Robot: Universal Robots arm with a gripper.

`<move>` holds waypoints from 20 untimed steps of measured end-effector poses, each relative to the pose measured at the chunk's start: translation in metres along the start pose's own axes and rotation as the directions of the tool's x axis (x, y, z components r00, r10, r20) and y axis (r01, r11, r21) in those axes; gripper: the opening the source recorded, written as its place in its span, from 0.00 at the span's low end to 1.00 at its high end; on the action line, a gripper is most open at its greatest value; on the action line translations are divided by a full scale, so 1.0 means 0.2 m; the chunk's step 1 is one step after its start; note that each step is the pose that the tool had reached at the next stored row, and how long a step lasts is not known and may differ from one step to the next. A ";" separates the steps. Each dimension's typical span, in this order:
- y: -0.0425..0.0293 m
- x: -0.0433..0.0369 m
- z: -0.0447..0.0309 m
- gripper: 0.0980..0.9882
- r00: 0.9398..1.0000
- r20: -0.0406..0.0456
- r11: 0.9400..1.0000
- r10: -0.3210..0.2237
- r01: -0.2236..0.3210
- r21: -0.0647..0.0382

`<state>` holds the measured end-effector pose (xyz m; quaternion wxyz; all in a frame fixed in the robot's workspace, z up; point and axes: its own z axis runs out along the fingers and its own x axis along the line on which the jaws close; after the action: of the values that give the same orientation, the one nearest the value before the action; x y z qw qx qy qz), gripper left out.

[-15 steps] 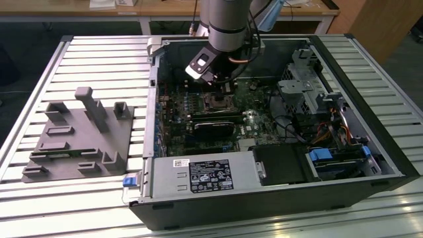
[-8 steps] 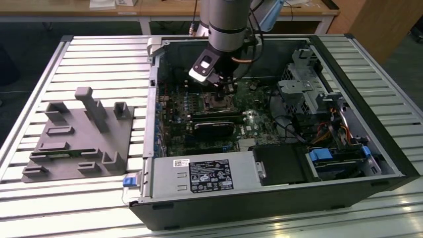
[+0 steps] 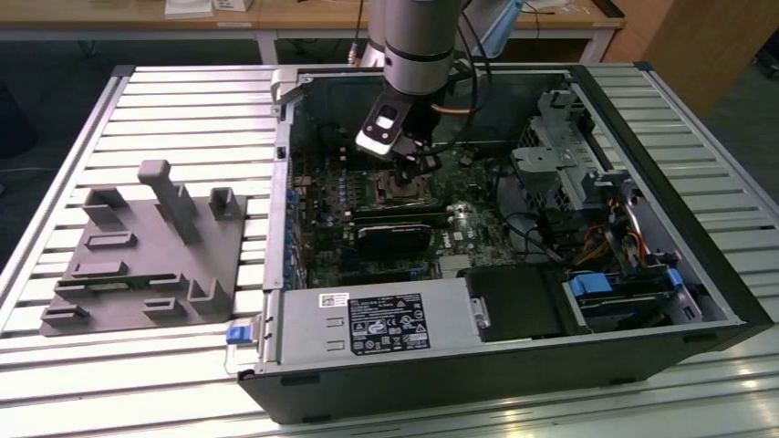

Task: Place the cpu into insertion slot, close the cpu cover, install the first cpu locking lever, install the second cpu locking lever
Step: 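Close the cpu cover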

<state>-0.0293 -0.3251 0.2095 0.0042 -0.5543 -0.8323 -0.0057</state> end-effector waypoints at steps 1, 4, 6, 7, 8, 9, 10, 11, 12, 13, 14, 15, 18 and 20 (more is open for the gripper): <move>0.000 0.000 0.000 0.01 1.000 0.000 1.000 -0.018 0.018 0.000; 0.000 0.000 0.000 0.01 0.997 0.000 0.997 -0.074 0.074 0.001; 0.000 0.000 0.000 0.01 0.994 -0.001 0.994 -0.109 0.109 0.001; 0.000 0.000 0.000 0.01 0.992 -0.001 0.992 -0.127 0.127 0.002; 0.000 0.000 0.000 0.01 0.989 -0.001 0.989 -0.145 0.145 0.002; 0.000 0.000 0.000 0.01 0.987 -0.001 0.987 -0.163 0.163 0.002; 0.000 0.000 0.000 0.01 0.984 -0.001 0.984 -0.180 0.180 0.002; 0.000 0.000 0.000 0.01 0.980 -0.001 0.980 -0.198 0.198 0.002; 0.000 0.000 0.000 0.01 0.976 -0.001 0.976 -0.217 0.217 0.003; 0.000 0.000 0.000 0.01 0.972 -0.002 0.972 -0.235 0.235 0.003; 0.000 0.000 0.000 0.01 0.968 -0.002 0.968 -0.252 0.252 0.003; 0.000 0.000 0.000 0.01 0.963 -0.002 0.963 -0.270 0.270 0.003; 0.000 0.000 0.001 0.01 0.947 -0.002 0.947 -0.322 0.322 0.004; 0.000 0.000 0.001 0.01 0.934 -0.003 0.934 -0.357 0.357 0.004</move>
<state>-0.0293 -0.3251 0.2094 0.0051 -0.3943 -0.9190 -0.0048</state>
